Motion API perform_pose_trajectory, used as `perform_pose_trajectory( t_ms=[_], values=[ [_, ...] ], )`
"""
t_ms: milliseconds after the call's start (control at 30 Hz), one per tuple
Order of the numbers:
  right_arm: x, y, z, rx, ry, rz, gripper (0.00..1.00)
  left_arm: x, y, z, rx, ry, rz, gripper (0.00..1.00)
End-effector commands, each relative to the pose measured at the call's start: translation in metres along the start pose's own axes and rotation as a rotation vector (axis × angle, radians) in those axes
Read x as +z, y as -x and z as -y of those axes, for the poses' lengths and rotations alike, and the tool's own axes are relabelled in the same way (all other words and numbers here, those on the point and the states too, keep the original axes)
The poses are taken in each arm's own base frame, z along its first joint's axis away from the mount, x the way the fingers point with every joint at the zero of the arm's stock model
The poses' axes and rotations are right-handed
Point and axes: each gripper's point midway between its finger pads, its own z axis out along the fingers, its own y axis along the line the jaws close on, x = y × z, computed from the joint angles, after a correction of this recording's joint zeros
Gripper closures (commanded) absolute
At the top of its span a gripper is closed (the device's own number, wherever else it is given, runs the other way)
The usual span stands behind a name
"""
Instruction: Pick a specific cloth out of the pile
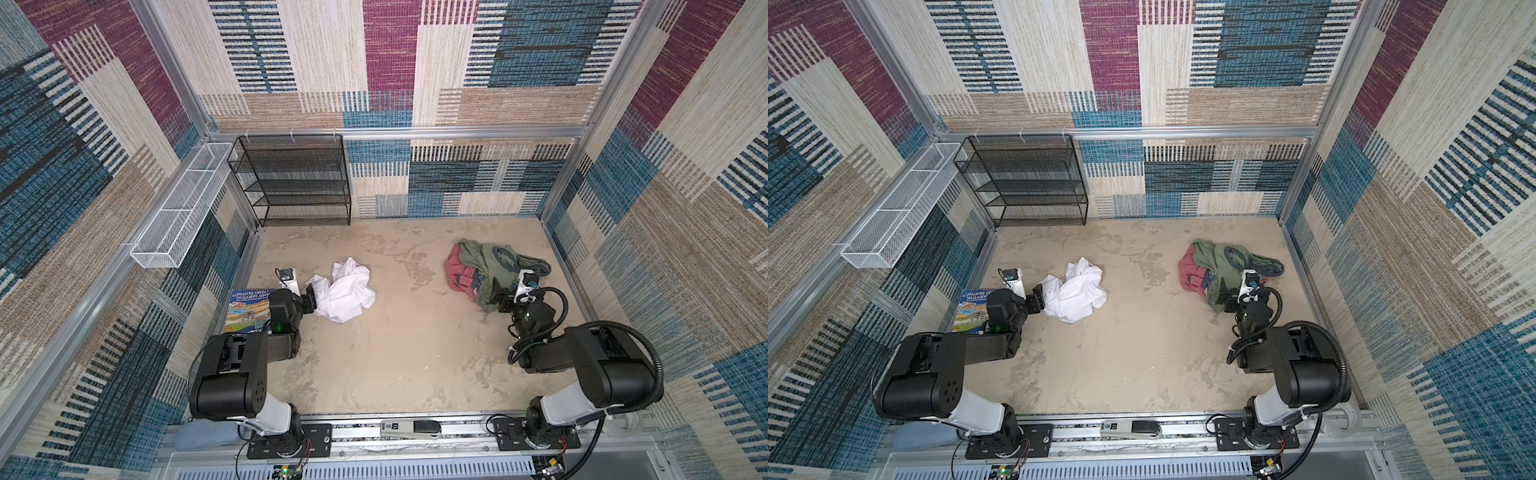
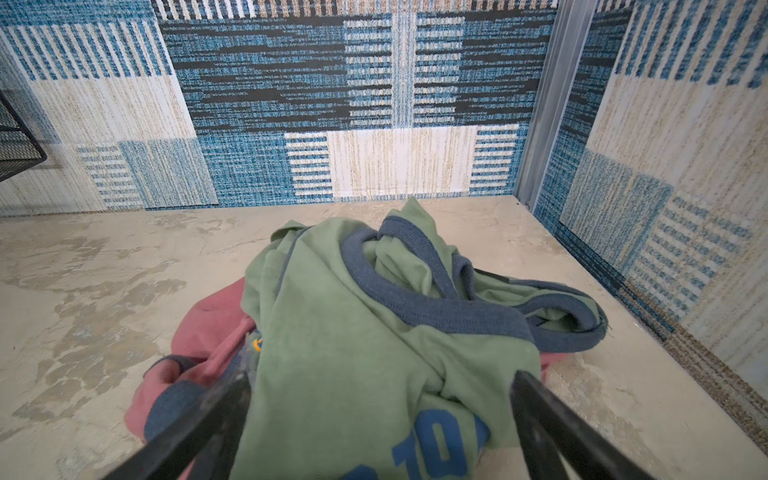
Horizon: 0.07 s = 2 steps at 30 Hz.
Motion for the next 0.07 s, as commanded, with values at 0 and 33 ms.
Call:
perform_pose_trajectory(
  t_ms=[0, 33],
  values=[
    [-0.0008, 0.0130, -0.0011, -0.006, 0.006, 0.053, 0.00, 0.0004, 0.0011, 0.0013, 0.016, -0.007, 0.001, 0.27],
    [-0.0007, 0.0126, -0.0015, -0.007, 0.008, 0.052, 0.00, 0.0003, 0.0012, 0.0013, 0.016, -0.007, 0.001, 0.27]
  ],
)
